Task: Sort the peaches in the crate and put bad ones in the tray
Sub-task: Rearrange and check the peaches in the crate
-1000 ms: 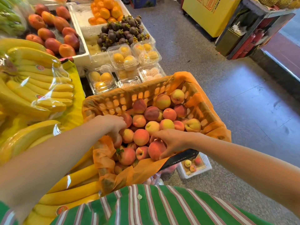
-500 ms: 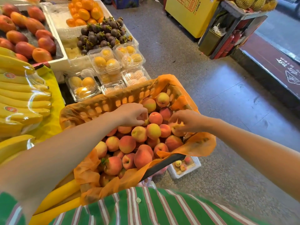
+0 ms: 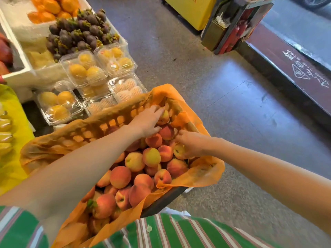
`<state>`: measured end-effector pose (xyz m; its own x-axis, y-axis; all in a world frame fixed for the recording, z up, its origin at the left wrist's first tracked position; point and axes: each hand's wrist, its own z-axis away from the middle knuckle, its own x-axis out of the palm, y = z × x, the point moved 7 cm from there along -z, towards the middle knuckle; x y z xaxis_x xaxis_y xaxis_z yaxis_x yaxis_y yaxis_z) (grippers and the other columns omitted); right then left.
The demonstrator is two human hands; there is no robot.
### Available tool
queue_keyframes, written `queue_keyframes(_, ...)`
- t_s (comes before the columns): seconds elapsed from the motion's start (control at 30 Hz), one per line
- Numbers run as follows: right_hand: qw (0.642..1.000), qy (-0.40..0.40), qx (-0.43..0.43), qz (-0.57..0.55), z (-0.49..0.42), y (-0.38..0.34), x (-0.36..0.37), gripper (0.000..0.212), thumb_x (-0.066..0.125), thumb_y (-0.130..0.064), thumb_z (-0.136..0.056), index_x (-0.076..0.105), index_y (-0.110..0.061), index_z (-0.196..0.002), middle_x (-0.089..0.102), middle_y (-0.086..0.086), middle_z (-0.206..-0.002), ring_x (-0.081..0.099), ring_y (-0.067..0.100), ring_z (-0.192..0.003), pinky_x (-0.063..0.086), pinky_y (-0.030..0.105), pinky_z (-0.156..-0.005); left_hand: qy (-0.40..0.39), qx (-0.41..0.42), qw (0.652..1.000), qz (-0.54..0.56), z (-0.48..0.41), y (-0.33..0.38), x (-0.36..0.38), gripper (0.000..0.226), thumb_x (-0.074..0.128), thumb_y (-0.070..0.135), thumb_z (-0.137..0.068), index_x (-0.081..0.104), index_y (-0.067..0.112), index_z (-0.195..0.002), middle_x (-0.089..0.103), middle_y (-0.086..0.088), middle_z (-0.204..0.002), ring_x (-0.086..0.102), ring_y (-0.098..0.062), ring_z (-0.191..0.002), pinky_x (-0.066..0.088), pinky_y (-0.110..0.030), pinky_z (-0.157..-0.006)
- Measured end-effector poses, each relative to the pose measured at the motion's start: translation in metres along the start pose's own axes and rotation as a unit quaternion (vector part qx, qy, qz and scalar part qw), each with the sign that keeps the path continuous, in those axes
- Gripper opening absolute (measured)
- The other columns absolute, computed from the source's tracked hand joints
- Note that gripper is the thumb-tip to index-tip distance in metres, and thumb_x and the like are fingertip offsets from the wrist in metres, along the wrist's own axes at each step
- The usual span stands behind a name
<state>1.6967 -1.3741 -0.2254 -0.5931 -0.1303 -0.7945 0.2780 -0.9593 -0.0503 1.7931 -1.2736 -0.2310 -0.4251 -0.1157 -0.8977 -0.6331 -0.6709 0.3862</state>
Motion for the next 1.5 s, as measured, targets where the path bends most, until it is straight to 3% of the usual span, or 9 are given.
queue_keyframes(0.2,1.0,0.003,-0.006,0.002,0.0,0.001,-0.002,0.038,0.06,-0.03,-0.089,0.057,-0.007,-0.118,0.048,0.012,-0.121,0.054,0.027,-0.102,0.043,0.031,-0.082,0.069,-0.037,0.996,-0.03,-0.011,-0.004,-0.009,0.058,0.071,0.025,-0.081,0.043,0.011,-0.13,0.04,-0.014,-0.124,0.051,-0.039,-0.109,0.046,-0.046,-0.084)
queue_keyframes(0.43,1.0,-0.02,0.01,0.003,-0.004,0.001,0.003,0.036,0.061,-0.025,-0.087,0.049,-0.005,-0.115,0.058,0.015,-0.116,0.056,0.032,-0.108,0.046,0.036,-0.082,0.068,0.022,0.997,0.009,-0.013,-0.011,-0.012,0.059,0.075,0.038,-0.073,0.044,0.014,-0.117,0.056,-0.011,-0.109,0.057,-0.035,-0.101,0.049,-0.043,-0.073)
queue_keyframes(0.57,0.999,-0.037,0.012,-0.005,-0.006,0.0,0.004,0.043,0.058,-0.029,-0.089,0.049,-0.006,-0.124,0.053,0.015,-0.122,0.053,0.031,-0.113,0.046,0.036,-0.09,0.013,0.086,0.991,0.101,0.001,-0.01,-0.014,0.058,0.08,0.038,-0.067,0.054,0.018,-0.115,0.063,-0.002,-0.111,0.058,-0.021,-0.099,0.046,-0.036,-0.077)
queue_keyframes(0.73,0.997,-0.047,0.018,0.051,-0.008,-0.003,0.011,0.037,0.059,-0.022,-0.088,0.054,-0.005,-0.121,0.048,0.015,-0.122,0.057,0.031,-0.104,0.047,0.034,-0.082,-0.11,0.068,0.973,0.19,0.027,-0.016,-0.007,0.054,0.083,0.039,-0.069,0.057,0.025,-0.114,0.06,0.007,-0.108,0.053,-0.003,-0.082,0.041,-0.023,-0.07)
queue_keyframes(0.83,0.994,-0.05,0.022,0.096,-0.008,-0.006,0.013,0.037,0.063,-0.017,-0.084,0.059,-0.002,-0.117,0.047,0.019,-0.124,0.061,0.033,-0.097,0.052,0.038,-0.075,-0.148,0.061,0.968,0.194,0.04,-0.023,-0.001,0.049,0.082,0.04,-0.069,0.059,0.03,-0.11,0.058,0.007,-0.106,0.053,-0.007,-0.087,0.039,-0.021,-0.07)
queue_keyframes(0.97,0.995,-0.019,0.034,0.096,-0.006,-0.006,0.006,0.046,0.071,-0.019,-0.079,0.055,-0.002,-0.119,0.048,0.017,-0.122,0.059,0.033,-0.102,0.047,0.034,-0.069,-0.165,0.043,0.969,0.178,0.057,-0.035,-0.004,0.049,0.08,0.037,-0.072,0.058,0.028,-0.115,0.058,0.009,-0.108,0.054,-0.011,-0.093,0.04,-0.021,-0.071)
queue_keyframes(1.1,0.999,-0.002,0.016,0.041,0.0,-0.003,0.001,0.05,0.074,-0.03,-0.076,0.057,-0.009,-0.117,0.06,0.01,-0.113,0.059,0.028,-0.102,0.048,0.036,-0.079,-0.191,0.028,0.966,0.171,0.071,-0.037,-0.008,0.048,0.081,0.033,-0.072,0.06,0.03,-0.115,0.053,0.018,-0.094,0.052,-0.005,-0.082,0.039,-0.022,-0.066)
queue_keyframes(1.3,0.984,-0.071,-0.028,-0.158,0.017,-0.02,-0.005,0.06,0.08,-0.043,-0.073,0.057,-0.023,-0.125,0.058,-0.003,-0.116,0.055,0.015,-0.103,0.047,0.031,-0.088,-0.281,-0.007,0.945,0.166,0.094,-0.045,0.005,0.054,0.083,0.037,-0.067,0.062,0.034,-0.117,0.06,0.005,-0.115,0.058,-0.016,-0.102,0.051,-0.04,-0.09)
queue_keyframes(1.5,0.989,-0.068,-0.05,-0.118,0.016,-0.053,0.015,0.046,0.074,-0.051,-0.077,0.059,-0.018,-0.107,0.062,0.005,-0.102,0.055,0.02,-0.09,0.044,0.034,-0.074,-0.278,-0.034,0.954,0.112,0.113,-0.058,0.009,0.049,0.079,0.029,-0.073,0.057,0.029,-0.117,0.059,0.002,-0.112,0.06,-0.018,-0.099,0.053,-0.039,-0.086)
